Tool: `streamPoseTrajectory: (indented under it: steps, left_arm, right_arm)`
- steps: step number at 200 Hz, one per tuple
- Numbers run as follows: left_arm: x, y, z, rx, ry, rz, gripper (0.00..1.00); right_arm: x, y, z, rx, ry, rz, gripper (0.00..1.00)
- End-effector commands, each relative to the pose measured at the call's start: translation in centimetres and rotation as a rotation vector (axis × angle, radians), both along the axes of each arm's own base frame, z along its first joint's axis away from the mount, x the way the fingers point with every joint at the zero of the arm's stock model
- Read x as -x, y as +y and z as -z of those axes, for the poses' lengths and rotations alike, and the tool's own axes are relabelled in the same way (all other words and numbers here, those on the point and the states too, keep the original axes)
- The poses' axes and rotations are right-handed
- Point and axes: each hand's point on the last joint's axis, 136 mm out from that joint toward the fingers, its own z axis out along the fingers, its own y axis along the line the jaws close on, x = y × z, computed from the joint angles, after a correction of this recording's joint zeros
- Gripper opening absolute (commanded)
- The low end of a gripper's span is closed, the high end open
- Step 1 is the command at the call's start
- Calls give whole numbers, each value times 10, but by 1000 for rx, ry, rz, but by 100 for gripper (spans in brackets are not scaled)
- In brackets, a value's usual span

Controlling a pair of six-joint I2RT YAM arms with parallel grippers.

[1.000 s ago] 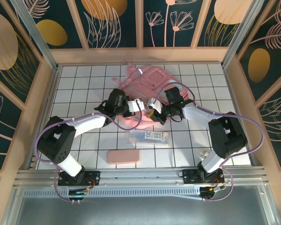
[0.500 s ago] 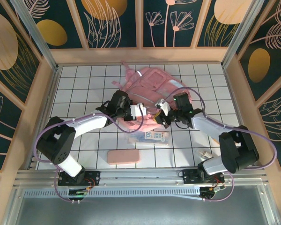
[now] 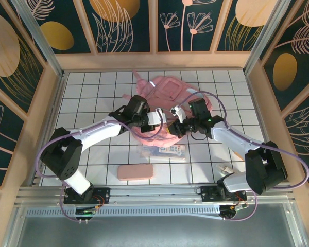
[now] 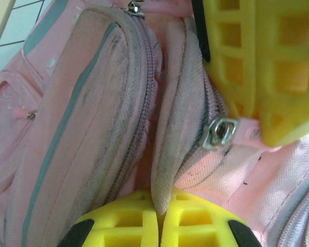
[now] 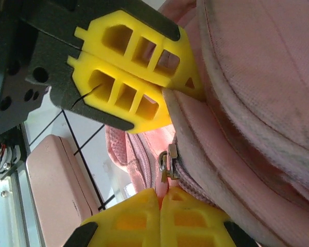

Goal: Pack books, pencil case, and school supplies into a backpack

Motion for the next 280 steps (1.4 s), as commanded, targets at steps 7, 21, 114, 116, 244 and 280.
streamPoseTrajectory:
  steps: [7,21,114,116,244,280]
  left_arm:
    - [29,-44,-51,218,66,147,0]
    - [36,-44,-60,237,39,192,0]
    - [14,41,-18,47,-133,136,46]
    - [13,43,-16,40,-136,133,46]
    - [-43,55,29,-173,-247,129,16]
    - [-40,40,17,-91,-179,155,0]
  right_arm:
    - [-20,20,-32,-81,-112,31,0]
    - [-26,15,-24,-15,-146,31,0]
    - [-11,-10,-30,135,-371,-69,0]
    - [-10,-11,-30,136,-374,-72,0]
    - [0,-15,-30,157,-425,-126,0]
    - [3,-12,-23,134,-378,-117,0]
